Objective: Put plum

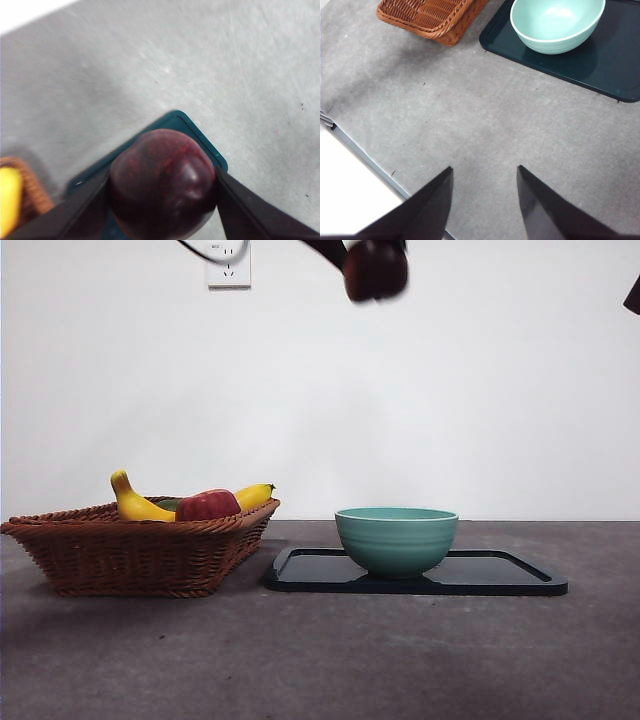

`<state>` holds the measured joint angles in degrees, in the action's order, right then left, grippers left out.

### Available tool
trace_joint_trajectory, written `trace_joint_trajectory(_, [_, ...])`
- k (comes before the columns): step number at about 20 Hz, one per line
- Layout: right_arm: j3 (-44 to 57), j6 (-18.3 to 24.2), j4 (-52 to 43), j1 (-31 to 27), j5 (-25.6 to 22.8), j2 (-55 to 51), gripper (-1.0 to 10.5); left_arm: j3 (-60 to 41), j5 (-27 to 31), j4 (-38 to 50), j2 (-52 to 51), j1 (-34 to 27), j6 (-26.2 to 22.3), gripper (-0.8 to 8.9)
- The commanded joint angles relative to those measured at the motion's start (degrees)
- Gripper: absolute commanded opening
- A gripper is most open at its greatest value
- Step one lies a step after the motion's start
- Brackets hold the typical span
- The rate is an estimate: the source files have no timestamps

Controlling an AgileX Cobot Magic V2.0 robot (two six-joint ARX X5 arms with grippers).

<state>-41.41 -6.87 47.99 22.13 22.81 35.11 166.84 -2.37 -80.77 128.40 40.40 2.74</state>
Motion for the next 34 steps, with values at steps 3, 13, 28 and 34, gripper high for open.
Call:
trace_joint_trajectory(3, [-0.2,0.5,-0.3,0.4,0.1,0.2,2.0,11.3,2.0,-3.2,1.2,0.4,-0.1,2.38])
trace_joint_trajectory(13, [-0.2,1.6,-0.3,0.4,0.1,-0.2,2.0,13.2,6.8,-4.3,-10.1,0.7,0.3,2.39])
trace_joint_trajectory(28, [-0.2,2.0,-0.4,0.4,0.1,-0.2,2.0,-39.8,16.4,-4.3,-49.3,0.7,8.1,2.5])
trace_joint_trajectory(34, [-0.2,1.9,-0.3,0.4,0.2,-0.2,2.0,-63.1,15.8,12.0,-58.4,0.8,9.3,2.5])
